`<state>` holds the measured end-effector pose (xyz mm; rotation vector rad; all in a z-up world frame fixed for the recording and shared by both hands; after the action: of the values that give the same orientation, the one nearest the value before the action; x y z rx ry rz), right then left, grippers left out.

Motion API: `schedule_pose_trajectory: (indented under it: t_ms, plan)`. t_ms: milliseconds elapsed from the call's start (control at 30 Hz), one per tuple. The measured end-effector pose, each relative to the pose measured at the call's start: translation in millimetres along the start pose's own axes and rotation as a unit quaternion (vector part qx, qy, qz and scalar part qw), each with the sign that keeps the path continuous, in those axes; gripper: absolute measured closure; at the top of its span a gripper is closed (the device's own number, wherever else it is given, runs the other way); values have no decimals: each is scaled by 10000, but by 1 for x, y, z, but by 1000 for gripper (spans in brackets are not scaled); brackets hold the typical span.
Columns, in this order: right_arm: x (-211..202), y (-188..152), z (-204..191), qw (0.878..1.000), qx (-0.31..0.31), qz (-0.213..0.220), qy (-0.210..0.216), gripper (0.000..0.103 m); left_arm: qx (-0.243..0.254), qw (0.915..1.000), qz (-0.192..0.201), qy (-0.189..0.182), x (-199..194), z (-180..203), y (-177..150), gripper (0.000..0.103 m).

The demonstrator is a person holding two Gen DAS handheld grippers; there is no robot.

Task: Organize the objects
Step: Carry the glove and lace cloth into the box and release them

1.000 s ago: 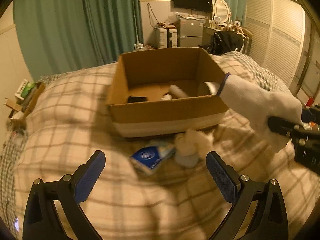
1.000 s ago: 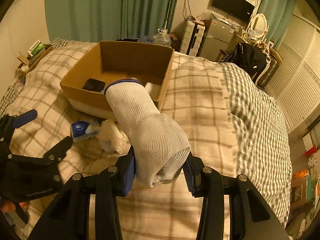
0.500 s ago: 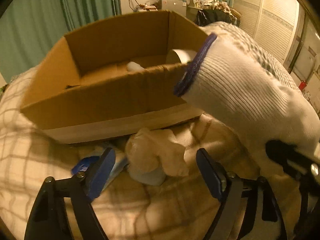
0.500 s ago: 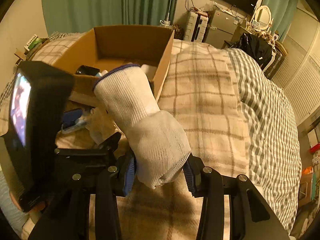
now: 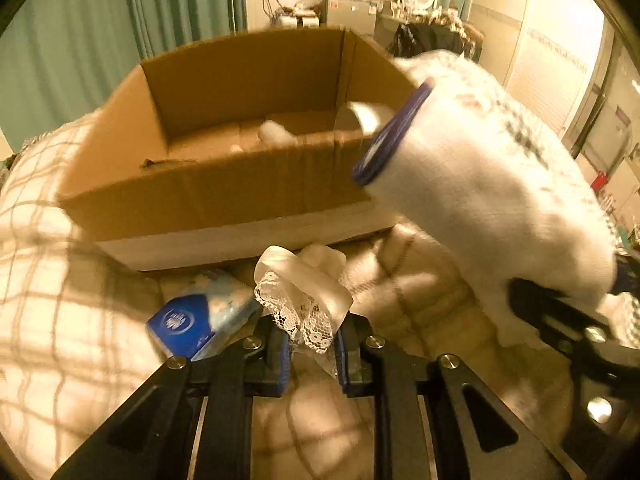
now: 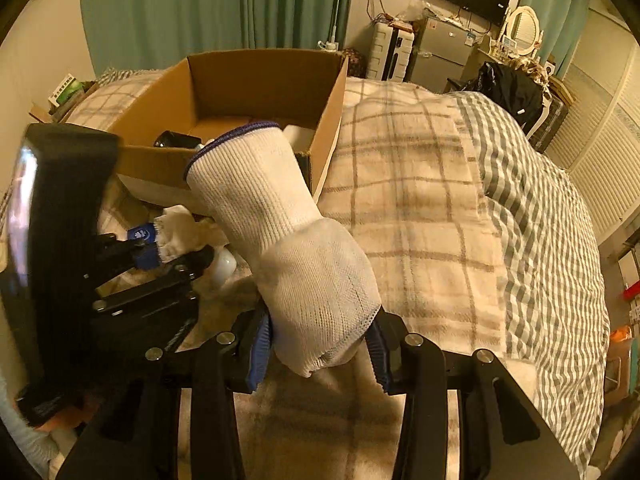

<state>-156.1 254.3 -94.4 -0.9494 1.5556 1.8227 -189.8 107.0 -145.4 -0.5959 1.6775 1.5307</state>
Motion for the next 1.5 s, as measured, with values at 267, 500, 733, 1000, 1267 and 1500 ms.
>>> schedule_pose_trajectory:
  t_ms: [267, 500, 733, 1000, 1267, 1500]
  plan:
    - [-44, 4, -12, 9994, -14, 300, -157, 63, -83, 9985, 532, -127, -74, -3, 0, 86]
    - [-95, 8, -23, 9976, -43, 654, -226, 63, -98, 9956, 904, -207, -126, -11, 5, 86]
    - [-139, 14, -39, 9944, -111, 1017, -264, 63, -65, 9913, 1278, -294, -174, -25, 10, 86]
    - [-169, 46, -63, 9887, -465, 1418, -175, 63, 16, 9855, 1688, -149, -211, -50, 32, 86]
    - [-156, 102, -68, 9867, -447, 1548, 216, 64, -29, 9840, 1779, 14, -203, -76, 74, 86]
    - [-105, 149, -62, 9903, -426, 1294, 284, 66, 27, 9863, 1646, 120, -163, -82, 115, 86]
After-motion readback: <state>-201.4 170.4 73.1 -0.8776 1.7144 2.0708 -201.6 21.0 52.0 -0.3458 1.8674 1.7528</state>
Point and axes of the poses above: each gripper's, at about its wrist camera, not at the fingertips, and x roughly the way its jaws point, z to its right, y to its top, the point moved 2 cm from there along x, roughly the way its jaws point, and after that the axes turned 3 degrees about z, right-handed, at the moved point
